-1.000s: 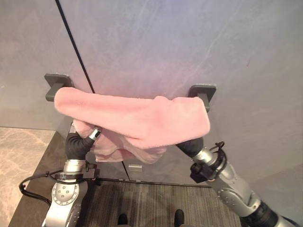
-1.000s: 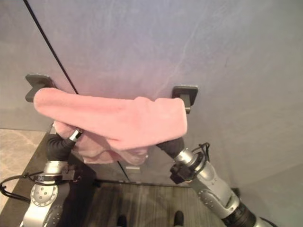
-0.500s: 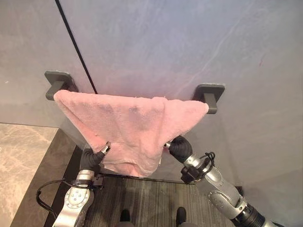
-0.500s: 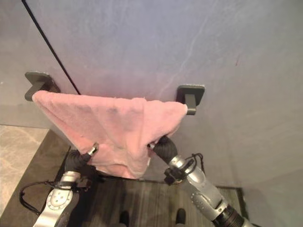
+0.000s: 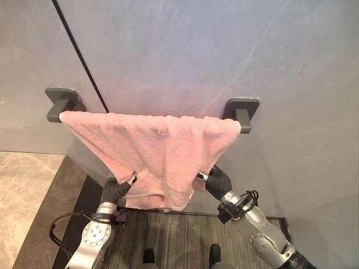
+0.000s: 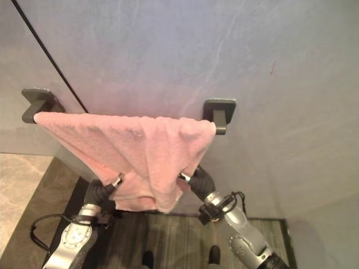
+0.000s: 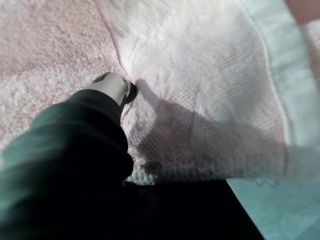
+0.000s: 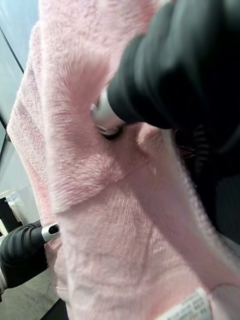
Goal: Put brush and paste in cup on sink, flatten towel.
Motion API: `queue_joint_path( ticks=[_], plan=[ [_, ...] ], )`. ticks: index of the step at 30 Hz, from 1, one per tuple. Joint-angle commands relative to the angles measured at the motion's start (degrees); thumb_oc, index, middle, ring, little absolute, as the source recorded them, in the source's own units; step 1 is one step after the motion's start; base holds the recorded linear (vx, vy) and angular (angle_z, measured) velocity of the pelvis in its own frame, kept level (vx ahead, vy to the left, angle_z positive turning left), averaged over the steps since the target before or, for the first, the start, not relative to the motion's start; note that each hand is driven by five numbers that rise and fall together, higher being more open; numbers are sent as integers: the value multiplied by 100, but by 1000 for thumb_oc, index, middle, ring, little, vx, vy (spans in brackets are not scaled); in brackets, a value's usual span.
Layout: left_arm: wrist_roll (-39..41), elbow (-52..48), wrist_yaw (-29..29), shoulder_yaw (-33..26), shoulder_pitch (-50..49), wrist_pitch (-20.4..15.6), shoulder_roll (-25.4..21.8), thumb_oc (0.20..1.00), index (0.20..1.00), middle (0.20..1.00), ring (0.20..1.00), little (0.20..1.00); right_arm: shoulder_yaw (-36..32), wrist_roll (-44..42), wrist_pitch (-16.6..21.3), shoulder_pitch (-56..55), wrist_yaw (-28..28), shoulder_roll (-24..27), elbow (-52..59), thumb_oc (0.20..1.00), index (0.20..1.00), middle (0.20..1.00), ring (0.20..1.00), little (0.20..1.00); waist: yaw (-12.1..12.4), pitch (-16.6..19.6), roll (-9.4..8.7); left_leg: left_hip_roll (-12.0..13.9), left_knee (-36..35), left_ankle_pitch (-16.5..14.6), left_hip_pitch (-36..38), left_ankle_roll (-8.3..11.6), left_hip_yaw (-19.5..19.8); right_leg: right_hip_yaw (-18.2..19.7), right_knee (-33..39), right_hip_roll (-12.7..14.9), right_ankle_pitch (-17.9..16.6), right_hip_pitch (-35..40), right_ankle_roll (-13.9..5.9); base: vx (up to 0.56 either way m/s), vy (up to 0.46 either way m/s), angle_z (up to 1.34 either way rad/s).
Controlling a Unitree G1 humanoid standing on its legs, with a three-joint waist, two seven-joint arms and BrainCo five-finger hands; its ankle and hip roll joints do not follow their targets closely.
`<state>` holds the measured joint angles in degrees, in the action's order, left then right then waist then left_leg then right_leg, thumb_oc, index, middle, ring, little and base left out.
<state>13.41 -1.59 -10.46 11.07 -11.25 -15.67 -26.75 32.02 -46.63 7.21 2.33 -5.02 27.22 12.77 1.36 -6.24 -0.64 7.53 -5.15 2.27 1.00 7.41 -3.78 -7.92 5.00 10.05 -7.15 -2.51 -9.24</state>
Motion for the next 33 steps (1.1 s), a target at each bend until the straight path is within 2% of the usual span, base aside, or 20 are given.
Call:
queue_joint_path(
  ticks=[1,5,6,9,15,25,29,30,33],
  plan=[
    [-395,125,-91,31,99,47,-413,1000,1000,1000,1000,1000,-71,95,166,110,49,-164,279,1000,1000,1000,1000,1000,-26,105,-280,-44,15,38,-130,-96,6,230,0,429,76,125,-202,0,0,0],
    [-578,304,-7,43,-13,189,-465,1000,1000,1000,1000,1000,-138,441,126,18,48,-103,53,1000,1000,1000,1000,1000,-41,98,-259,-49,15,38,-125,-101,0,224,0,432,74,126,-207,0,0,0],
    [-799,574,163,72,-123,363,-499,1000,1000,1000,1000,1000,-222,1092,1,-88,34,4,-370,1000,1000,1000,1000,1000,-82,92,-234,-41,15,34,-116,-107,-14,236,0,429,79,128,-205,0,0,0],
    [-1135,931,405,59,-313,626,-477,1000,1000,1000,1000,1000,-369,1642,-137,-255,26,67,-869,1000,1000,1000,1000,1000,-115,104,-203,-38,15,17,-94,-110,-29,224,0,419,93,150,-196,-1,4,-2],
    [-1106,1224,872,8,-580,930,-401,1000,1000,1000,1000,1000,-373,1547,-425,-346,-181,-51,-1399,1000,1000,1000,1000,1000,-160,150,-158,-20,15,-4,-36,-128,-58,246,0,409,111,185,-184,2,0,-1],
    [-934,1062,1029,89,-441,988,-422,1000,1000,1000,1000,1000,-241,1525,-507,-162,-278,-111,-1514,1000,1000,1000,1000,1000,-153,201,-118,-11,15,-7,-22,-114,-68,255,0,397,131,184,-166,-4,-3,-4],
    [-505,924,1208,90,-488,1054,-469,1000,1000,1000,1000,1000,-228,1271,-587,-188,-343,-187,-1560,1000,1000,1000,1000,1000,-152,199,-92,-12,15,-6,-11,-120,-71,274,0,395,128,190,-162,0,0,0],
    [359,965,1307,168,-501,1120,-373,1000,1000,1000,1000,1000,-145,887,-668,-212,-420,-303,-1645,1000,1000,1000,1000,1000,-158,201,-71,-19,15,4,-5,-124,-82,294,0,401,114,187,-157,0,0,0],
    [693,968,1364,310,-435,1175,-394,1000,1000,1000,1000,1000,-44,660,-701,-151,-429,-451,-1963,1000,1000,1000,1000,1000,-159,196,-53,-21,15,7,-1,-127,-84,298,0,403,104,182,-157,0,0,0]
  ],
)
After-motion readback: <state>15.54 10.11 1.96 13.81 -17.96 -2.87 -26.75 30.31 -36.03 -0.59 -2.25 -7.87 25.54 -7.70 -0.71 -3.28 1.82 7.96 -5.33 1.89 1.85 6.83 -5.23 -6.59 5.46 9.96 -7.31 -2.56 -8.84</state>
